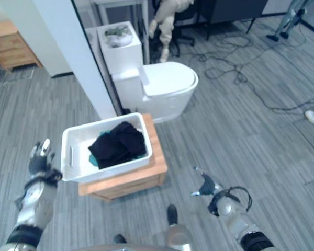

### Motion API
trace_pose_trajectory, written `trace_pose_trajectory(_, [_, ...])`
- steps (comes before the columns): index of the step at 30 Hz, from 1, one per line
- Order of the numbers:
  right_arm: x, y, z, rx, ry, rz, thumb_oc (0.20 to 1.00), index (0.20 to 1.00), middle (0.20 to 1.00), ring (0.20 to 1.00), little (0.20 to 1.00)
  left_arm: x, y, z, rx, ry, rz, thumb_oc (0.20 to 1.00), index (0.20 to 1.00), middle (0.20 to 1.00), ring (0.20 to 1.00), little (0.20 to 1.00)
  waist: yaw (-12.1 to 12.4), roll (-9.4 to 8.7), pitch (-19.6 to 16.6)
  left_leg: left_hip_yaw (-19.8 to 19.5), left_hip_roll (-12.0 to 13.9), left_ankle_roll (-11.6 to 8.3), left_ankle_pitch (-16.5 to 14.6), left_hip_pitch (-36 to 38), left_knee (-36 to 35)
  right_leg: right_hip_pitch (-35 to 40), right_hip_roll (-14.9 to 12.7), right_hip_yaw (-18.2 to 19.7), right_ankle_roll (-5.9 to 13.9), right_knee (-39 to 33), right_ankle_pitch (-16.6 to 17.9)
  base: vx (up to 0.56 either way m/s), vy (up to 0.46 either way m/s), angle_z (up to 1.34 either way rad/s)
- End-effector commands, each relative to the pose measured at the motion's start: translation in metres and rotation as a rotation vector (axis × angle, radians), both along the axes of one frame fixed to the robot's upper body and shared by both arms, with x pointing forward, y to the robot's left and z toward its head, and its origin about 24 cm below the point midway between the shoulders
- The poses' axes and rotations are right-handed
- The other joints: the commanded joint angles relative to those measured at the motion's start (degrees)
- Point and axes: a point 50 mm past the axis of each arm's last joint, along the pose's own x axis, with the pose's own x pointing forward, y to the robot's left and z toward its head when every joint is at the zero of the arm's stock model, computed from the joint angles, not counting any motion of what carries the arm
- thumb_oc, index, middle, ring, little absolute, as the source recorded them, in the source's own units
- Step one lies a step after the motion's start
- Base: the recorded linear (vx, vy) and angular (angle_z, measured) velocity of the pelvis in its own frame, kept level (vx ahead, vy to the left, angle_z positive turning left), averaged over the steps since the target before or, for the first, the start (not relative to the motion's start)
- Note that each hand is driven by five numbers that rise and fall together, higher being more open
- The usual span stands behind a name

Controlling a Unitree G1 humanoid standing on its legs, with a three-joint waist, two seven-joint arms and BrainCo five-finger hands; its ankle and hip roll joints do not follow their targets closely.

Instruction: Tidy up the quilt and then pick up the clothes from the bed and put them into the laundry hamper.

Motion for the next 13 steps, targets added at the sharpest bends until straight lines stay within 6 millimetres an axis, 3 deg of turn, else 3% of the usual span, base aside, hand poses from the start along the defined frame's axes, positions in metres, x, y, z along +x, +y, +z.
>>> trace_pose_trajectory(1, [0.017, 0.003, 0.007, 0.012, -0.071, -0.044, 1.000, 1.000, 1.000, 1.000, 1.000, -0.004, 0.014, -0.004, 0.066, 0.051, 0.029, 1.000, 1.000, 1.000, 1.000, 1.000, 0.6, -2.07, -0.2, -2.3, 2.5, -2.23, 2.7, -0.4, 0.3, 3.8, -4.3, -0.7, 6.10, 1.0, -8.3, 0.02, 0.009, 0.24])
trace_pose_trajectory(3, [0.011, -0.005, -0.002, -0.024, -0.034, -0.092, 1.000, 1.000, 1.000, 1.000, 1.000, -0.034, 0.010, -0.043, 0.031, 0.247, 0.043, 1.000, 1.000, 1.000, 1.000, 1.000, 1.1, -2.30, -0.3, -2.6, 2.3, -2.07, 2.4, -0.1, 0.3, 4.6, -4.5, -1.1, 6.28, 1.0, -8.7, 0.02, 0.028, 0.18])
trace_pose_trajectory(6, [0.002, -0.006, -0.016, -0.034, 0.030, -0.135, 1.000, 1.000, 1.000, 1.000, 1.000, -0.071, -0.001, -0.084, -0.002, 0.482, 0.028, 1.000, 1.000, 1.000, 1.000, 1.000, 1.6, -2.63, -0.7, -3.1, 2.1, -1.76, 2.4, -0.2, 0.2, 4.7, -4.6, -1.2, 6.22, 1.0, -8.5, 0.01, 0.028, 0.16])
trace_pose_trajectory(7, [-0.007, -0.004, -0.029, -0.022, 0.091, -0.186, 1.000, 1.000, 1.000, 1.000, 1.000, -0.102, -0.012, -0.111, -0.067, 0.654, 0.038, 1.000, 1.000, 1.000, 1.000, 1.000, 1.9, -2.90, -0.9, -3.5, 1.8, -1.56, 2.2, -0.3, 0.2, 4.8, -4.7, -1.3, 6.19, 1.0, -8.6, -0.01, 0.032, 0.07])
trace_pose_trajectory(9, [-0.011, -0.002, -0.034, -0.013, 0.113, -0.206, 1.000, 1.000, 1.000, 1.000, 1.000, -0.111, -0.015, -0.118, -0.096, 0.692, 0.052, 1.000, 1.000, 1.000, 1.000, 1.000, 2.1, -3.04, -1.0, -3.6, 1.7, -1.52, 2.1, -0.3, 0.2, 4.9, -4.7, -1.4, 6.18, 1.0, -8.6, 0.00, 0.022, 0.08])
trace_pose_trajectory(11, [-0.022, -0.001, -0.045, 0.009, 0.177, -0.266, 1.000, 1.000, 1.000, 1.000, 1.000, -0.134, -0.022, -0.131, -0.138, 0.800, 0.063, 1.000, 1.000, 1.000, 1.000, 1.000, 2.3, -3.22, -1.2, -3.9, 1.5, -1.35, 1.9, -0.3, 0.2, 5.0, -4.9, -1.5, 6.22, 0.9, -8.5, 0.00, 0.026, 0.13])
trace_pose_trajectory(13, [-0.022, 0.000, -0.045, 0.009, 0.177, -0.266, 1.000, 1.000, 1.000, 1.000, 1.000, -0.134, -0.022, -0.131, -0.138, 0.799, 0.063, 1.000, 1.000, 1.000, 1.000, 1.000, 2.3, -3.23, -1.2, -3.9, 1.5, -1.35, 1.9, -0.3, 0.2, 5.0, -4.9, -1.5, 6.23, 0.9, -8.5, 0.00, 0.007, 0.03])
